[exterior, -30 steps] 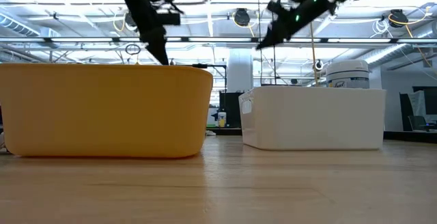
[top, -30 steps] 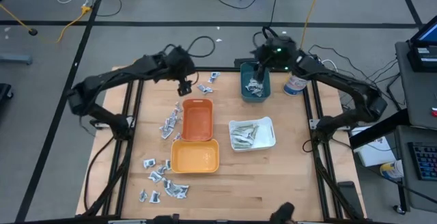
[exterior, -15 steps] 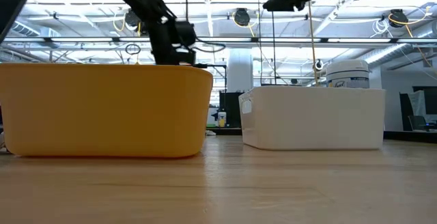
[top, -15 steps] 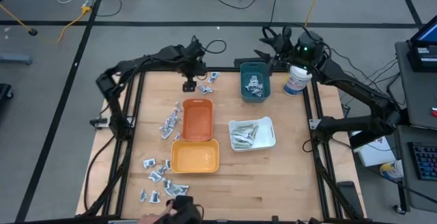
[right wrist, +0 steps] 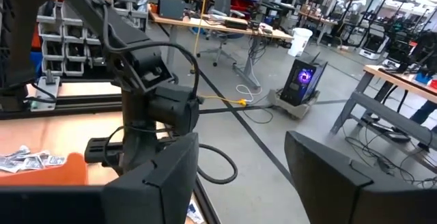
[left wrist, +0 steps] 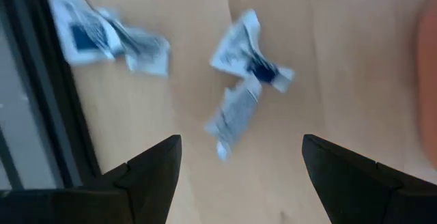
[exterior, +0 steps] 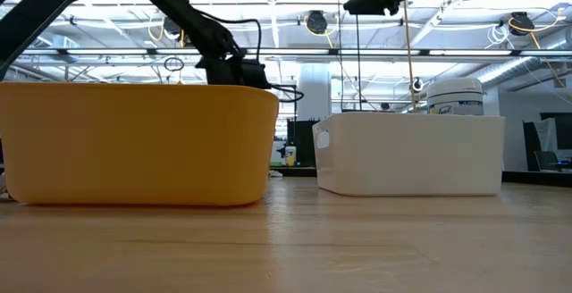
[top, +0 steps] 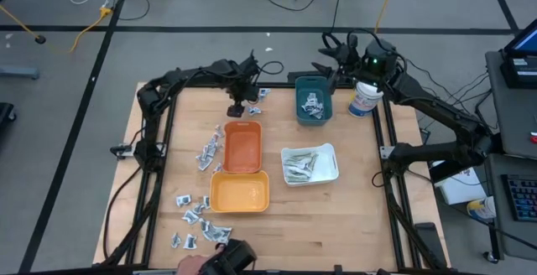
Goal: Pick & Place First Aid Supplies
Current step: Put the blue sachet into the blue bin
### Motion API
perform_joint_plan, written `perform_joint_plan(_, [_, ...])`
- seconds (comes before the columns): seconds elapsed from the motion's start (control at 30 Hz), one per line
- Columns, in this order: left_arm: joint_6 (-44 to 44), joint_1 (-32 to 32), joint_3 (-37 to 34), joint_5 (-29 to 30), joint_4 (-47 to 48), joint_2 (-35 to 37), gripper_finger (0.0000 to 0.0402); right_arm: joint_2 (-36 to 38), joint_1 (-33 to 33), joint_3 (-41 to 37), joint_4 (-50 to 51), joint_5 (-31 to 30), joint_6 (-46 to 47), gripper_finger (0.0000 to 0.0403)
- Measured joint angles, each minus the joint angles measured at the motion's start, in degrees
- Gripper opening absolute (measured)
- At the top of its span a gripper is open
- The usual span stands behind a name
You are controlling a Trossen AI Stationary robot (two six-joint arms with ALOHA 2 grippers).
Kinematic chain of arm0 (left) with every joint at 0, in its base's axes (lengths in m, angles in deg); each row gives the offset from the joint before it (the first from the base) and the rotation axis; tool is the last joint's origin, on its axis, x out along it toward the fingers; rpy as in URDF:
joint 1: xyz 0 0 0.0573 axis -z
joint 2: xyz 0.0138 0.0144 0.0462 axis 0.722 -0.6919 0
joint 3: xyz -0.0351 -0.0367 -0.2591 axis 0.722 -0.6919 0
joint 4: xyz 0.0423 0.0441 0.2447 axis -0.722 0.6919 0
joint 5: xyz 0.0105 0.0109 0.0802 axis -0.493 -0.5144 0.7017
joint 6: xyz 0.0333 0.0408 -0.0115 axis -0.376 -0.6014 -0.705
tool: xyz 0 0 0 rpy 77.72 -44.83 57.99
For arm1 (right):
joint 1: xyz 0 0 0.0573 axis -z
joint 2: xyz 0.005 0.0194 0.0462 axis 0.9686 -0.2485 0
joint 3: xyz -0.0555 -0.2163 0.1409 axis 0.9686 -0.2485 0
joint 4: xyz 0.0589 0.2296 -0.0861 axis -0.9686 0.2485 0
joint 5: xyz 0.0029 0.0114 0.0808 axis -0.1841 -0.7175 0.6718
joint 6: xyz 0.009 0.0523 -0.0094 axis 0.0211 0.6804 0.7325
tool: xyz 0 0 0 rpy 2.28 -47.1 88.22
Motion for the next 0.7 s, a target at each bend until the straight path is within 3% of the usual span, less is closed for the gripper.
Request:
perform_joint_plan(0.3, [-0.9, -0.6, 0.1, -1.1, -1.0, -2.6, 0.0308, 0.0, -0.7, -2.7, -0.4, 0.0, 4.3, 0.0212])
perform_joint_plan(0.57, [-1.8, -0.4, 0.1, -3.5, -0.7, -2.8, 0.0307, 0.0, -3.8, -5.0, -2.5, 0.1, 1.3, 0.0212])
perform_joint_plan(0.7, [-3.1, -0.4, 0.1, -4.5, 0.0, -2.8, 0.0282, 0.0, -5.2, -5.1, -2.5, 0.0, -1.1, 0.0212])
